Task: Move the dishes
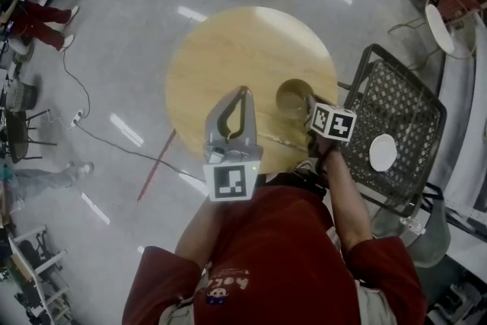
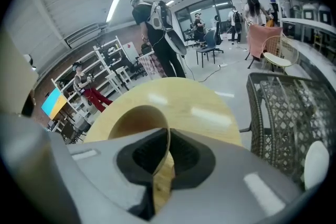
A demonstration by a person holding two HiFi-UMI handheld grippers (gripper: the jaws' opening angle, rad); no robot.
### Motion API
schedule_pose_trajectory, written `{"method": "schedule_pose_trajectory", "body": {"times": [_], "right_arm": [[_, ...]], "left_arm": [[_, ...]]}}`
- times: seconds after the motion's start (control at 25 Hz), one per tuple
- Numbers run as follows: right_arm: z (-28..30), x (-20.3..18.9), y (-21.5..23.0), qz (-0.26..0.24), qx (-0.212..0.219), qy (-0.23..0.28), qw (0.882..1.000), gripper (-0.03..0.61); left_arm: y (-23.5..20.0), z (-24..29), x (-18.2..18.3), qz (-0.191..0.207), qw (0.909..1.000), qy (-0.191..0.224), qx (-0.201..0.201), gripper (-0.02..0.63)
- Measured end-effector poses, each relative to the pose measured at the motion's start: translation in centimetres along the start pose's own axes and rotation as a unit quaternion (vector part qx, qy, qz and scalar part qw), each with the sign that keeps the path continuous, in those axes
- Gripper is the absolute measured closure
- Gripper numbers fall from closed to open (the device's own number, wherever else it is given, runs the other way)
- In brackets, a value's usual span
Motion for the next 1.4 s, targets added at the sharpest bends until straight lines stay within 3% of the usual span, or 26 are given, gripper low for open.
{"method": "schedule_pose_trajectory", "body": {"times": [0.76,1.4], "right_arm": [[-9.9,1.0,9.3,0.088,-0.054,0.078,0.992,0.561],[-17.2,-1.7,18.3,0.17,-0.11,0.127,0.971,0.561]], "left_arm": [[9.8,3.2,3.1,-0.018,0.9913,0.04,-0.124,0.607],[19.6,4.1,4.9,-0.032,0.9715,0.061,-0.227,0.606]]}}
Point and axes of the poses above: the fingertips, and each gripper's own axes: z forward along the fingers, y to its right, x out of its top, the point moved 8 cm from there along -z, backward along the fingers, and after that the axes turned 13 degrees about z, right-handed, at the moved point
